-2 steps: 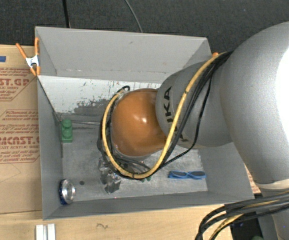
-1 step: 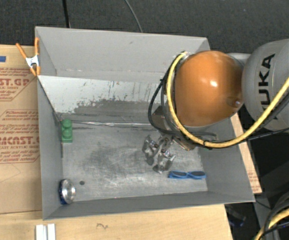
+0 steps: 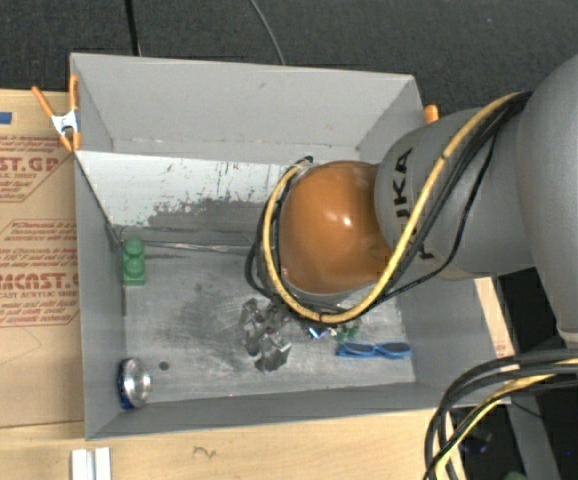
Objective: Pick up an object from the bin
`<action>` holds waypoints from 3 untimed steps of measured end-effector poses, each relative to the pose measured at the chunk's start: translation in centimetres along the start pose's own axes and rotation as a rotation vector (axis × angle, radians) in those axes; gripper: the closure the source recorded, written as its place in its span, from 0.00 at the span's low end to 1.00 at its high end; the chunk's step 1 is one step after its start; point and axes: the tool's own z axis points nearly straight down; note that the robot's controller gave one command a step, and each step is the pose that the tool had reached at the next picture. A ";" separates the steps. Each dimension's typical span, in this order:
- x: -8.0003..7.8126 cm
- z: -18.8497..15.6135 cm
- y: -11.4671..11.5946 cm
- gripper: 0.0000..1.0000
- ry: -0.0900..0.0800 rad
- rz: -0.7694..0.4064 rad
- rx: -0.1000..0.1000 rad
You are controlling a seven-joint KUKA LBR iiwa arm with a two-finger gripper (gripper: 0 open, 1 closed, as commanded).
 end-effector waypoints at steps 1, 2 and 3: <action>1.5 -9.2 -6.5 1.00 -0.012 -0.091 0.011; 5.5 -0.9 -9.2 1.00 0.001 0.101 0.001; 8.1 -2.3 -14.7 1.00 -0.004 -0.074 0.005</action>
Offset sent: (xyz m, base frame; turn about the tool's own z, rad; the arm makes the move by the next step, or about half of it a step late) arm 0.0203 -0.0604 0.0881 -0.0965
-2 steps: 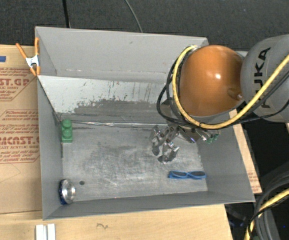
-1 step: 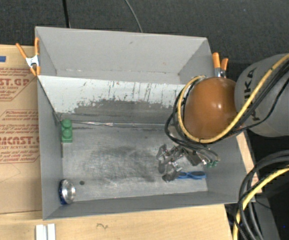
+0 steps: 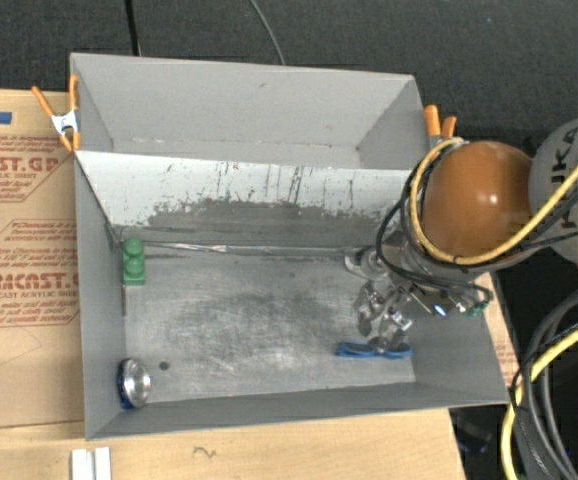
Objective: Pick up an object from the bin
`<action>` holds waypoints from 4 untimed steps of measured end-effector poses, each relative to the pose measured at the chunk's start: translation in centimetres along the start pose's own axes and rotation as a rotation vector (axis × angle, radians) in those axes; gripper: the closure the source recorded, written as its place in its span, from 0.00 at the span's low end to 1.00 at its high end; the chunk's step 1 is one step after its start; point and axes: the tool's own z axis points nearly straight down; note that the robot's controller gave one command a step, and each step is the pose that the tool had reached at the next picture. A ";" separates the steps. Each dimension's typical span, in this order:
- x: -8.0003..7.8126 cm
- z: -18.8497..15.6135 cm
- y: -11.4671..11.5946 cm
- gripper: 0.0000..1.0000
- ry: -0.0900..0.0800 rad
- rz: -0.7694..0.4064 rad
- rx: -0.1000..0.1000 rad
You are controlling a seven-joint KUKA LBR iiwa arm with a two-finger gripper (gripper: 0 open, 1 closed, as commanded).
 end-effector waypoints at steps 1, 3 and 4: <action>-0.1 0.0 0.1 0.00 -0.001 -0.002 -0.002; 3.8 8.0 -2.2 1.00 -0.006 -0.082 0.001; 3.6 -7.2 -2.8 1.00 -0.005 -0.292 0.004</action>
Offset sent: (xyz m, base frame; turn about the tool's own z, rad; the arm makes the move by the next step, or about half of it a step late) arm 0.0000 0.0000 0.0000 0.0000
